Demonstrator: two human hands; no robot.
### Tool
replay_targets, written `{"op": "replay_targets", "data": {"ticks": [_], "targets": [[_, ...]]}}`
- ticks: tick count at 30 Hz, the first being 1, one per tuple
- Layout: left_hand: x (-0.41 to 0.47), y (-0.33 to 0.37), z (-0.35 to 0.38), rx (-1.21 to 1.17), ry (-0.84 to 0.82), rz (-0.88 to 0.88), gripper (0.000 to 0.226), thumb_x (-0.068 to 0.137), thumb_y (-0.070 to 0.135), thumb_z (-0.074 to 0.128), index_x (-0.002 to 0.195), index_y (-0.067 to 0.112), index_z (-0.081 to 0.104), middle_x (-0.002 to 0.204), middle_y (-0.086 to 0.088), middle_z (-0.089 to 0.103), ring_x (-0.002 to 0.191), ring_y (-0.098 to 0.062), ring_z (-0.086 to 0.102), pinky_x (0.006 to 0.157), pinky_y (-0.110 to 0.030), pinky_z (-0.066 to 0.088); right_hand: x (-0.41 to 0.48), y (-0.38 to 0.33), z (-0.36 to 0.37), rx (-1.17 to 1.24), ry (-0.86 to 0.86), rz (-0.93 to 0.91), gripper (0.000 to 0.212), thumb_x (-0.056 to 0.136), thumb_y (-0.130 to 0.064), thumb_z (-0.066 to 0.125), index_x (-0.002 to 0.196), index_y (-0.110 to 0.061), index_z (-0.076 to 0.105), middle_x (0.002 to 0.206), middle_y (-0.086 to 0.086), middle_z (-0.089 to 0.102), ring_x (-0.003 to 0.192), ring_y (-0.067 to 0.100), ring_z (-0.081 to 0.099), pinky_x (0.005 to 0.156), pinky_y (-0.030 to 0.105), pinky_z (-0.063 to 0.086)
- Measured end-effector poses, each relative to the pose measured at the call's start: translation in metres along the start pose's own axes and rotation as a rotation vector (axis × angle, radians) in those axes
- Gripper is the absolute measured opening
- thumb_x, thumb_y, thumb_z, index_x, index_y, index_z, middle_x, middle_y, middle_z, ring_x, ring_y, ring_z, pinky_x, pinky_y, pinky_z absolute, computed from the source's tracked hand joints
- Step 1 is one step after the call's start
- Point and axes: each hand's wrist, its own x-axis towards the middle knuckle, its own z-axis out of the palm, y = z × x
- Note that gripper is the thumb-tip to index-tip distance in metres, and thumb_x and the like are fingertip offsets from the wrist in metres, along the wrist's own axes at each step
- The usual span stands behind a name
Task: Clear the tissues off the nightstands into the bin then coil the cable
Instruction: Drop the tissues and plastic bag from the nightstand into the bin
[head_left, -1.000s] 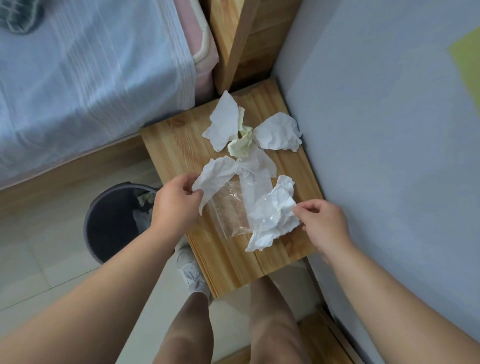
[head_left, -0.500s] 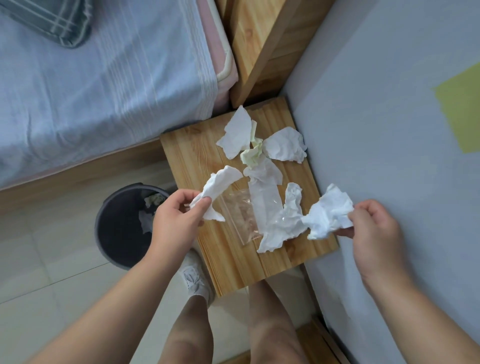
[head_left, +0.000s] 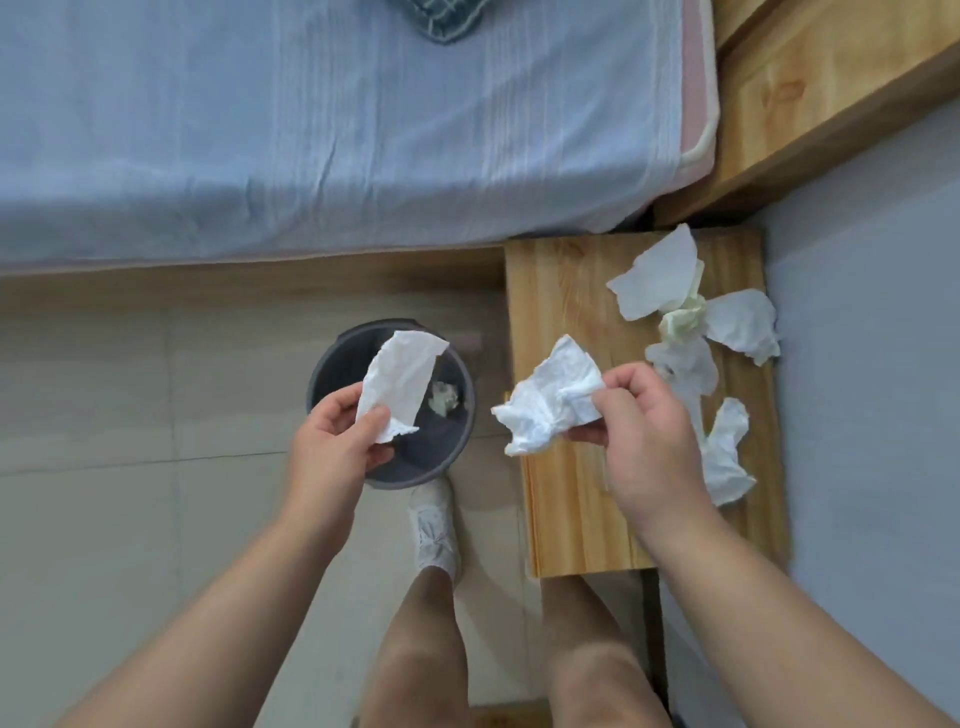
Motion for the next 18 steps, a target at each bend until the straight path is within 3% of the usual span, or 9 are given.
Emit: {"op": "replay_targets", "data": {"ticks": [5, 8, 10, 12, 15, 18], "targets": [[0.02, -0.038, -0.049, -0.007, 0.052, -0.109, 0.03, 0.103, 0.009, 0.063, 0.106, 0.038, 0.07, 0.089, 0.017, 0.083, 0.076, -0.002, 0.078, 0.061, -0.017, 0.06, 0.02, 0.027, 0.09, -0.076, -0.079, 0.079, 0.01, 0.091, -0.018, 0.054, 0.086, -0.009, 0.056, 0.076, 0.002, 0.065, 0.074, 0.018, 0.066, 0.081, 0.06, 0.058], [0.038, -0.06, -0.066, 0.006, 0.079, -0.161, 0.026, 0.104, 0.009, 0.064, 0.111, 0.034, 0.067, 0.098, 0.008, 0.082, 0.076, -0.002, 0.077, 0.06, -0.016, 0.059, 0.032, 0.052, 0.131, -0.143, -0.098, 0.112, 0.014, 0.086, -0.025, 0.053, 0.088, -0.011, 0.057, 0.084, 0.018, 0.068, 0.076, 0.036, 0.067, 0.081, 0.062, 0.057], [0.051, -0.073, -0.073, 0.013, 0.105, -0.194, 0.027, 0.103, 0.008, 0.063, 0.12, 0.028, 0.065, 0.111, 0.001, 0.079, 0.081, -0.006, 0.078, 0.06, -0.016, 0.059, 0.043, 0.07, 0.15, -0.18, -0.099, 0.115, 0.016, 0.084, -0.029, 0.053, 0.088, -0.016, 0.061, 0.09, 0.015, 0.071, 0.083, 0.04, 0.069, 0.081, 0.062, 0.059], [0.062, -0.086, -0.075, 0.017, 0.102, -0.213, 0.035, 0.101, 0.009, 0.065, 0.133, 0.023, 0.063, 0.114, -0.001, 0.078, 0.083, -0.009, 0.079, 0.061, -0.018, 0.06, 0.055, 0.087, 0.163, -0.211, -0.112, 0.131, 0.013, 0.082, -0.031, 0.054, 0.088, -0.023, 0.063, 0.084, 0.007, 0.072, 0.084, 0.035, 0.071, 0.082, 0.057, 0.061], [0.072, -0.1, -0.072, 0.035, 0.077, -0.237, 0.054, 0.1, 0.016, 0.071, 0.152, 0.021, 0.054, 0.126, -0.003, 0.072, 0.1, -0.02, 0.076, 0.073, -0.029, 0.06, 0.073, 0.111, 0.17, -0.253, -0.173, 0.193, 0.016, 0.089, -0.034, 0.059, 0.103, -0.029, 0.065, 0.093, -0.006, 0.073, 0.091, 0.02, 0.072, 0.09, 0.049, 0.061], [0.071, -0.108, -0.066, 0.089, 0.09, -0.25, 0.059, 0.101, 0.023, 0.072, 0.156, 0.024, 0.049, 0.141, -0.005, 0.062, 0.121, -0.028, 0.068, 0.083, -0.035, 0.058, 0.079, 0.12, 0.166, -0.285, -0.208, 0.237, 0.035, 0.091, -0.035, 0.06, 0.125, -0.025, 0.064, 0.108, -0.004, 0.072, 0.103, 0.02, 0.07, 0.096, 0.043, 0.058]]}}
